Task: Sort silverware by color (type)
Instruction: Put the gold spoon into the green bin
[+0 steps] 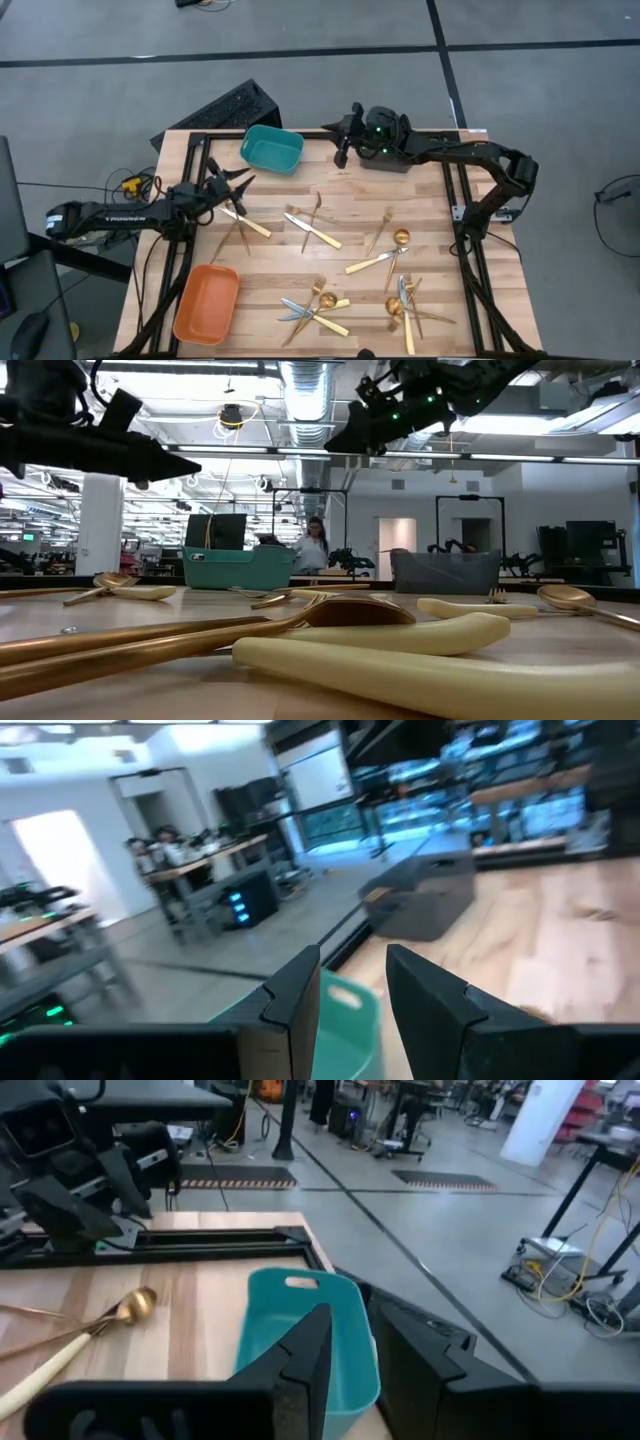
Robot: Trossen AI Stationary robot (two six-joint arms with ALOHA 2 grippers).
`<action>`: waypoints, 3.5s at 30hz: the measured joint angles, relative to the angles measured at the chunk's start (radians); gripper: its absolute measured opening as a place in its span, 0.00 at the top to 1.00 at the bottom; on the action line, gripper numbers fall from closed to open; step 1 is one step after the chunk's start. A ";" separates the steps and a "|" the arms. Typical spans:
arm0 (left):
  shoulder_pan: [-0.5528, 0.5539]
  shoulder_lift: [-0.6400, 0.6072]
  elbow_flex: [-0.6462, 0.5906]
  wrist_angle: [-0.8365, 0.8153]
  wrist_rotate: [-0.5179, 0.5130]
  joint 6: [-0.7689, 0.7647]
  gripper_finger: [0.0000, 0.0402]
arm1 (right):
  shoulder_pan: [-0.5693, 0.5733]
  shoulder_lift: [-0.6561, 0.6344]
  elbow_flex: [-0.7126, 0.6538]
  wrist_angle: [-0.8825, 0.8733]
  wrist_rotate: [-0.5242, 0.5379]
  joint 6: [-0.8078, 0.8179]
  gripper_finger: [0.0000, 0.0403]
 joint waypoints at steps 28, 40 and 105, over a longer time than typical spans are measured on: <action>0.454 0.172 0.048 0.005 0.200 -0.037 0.77 | 0.020 0.017 0.001 -0.018 0.402 0.260 0.73; 0.411 0.211 0.070 -0.032 0.476 -0.463 0.77 | 0.080 0.085 0.060 -0.150 0.274 0.177 0.77; 0.366 0.466 0.055 0.074 0.552 -0.216 0.77 | 0.306 -0.159 -0.246 -1.157 0.153 1.171 0.78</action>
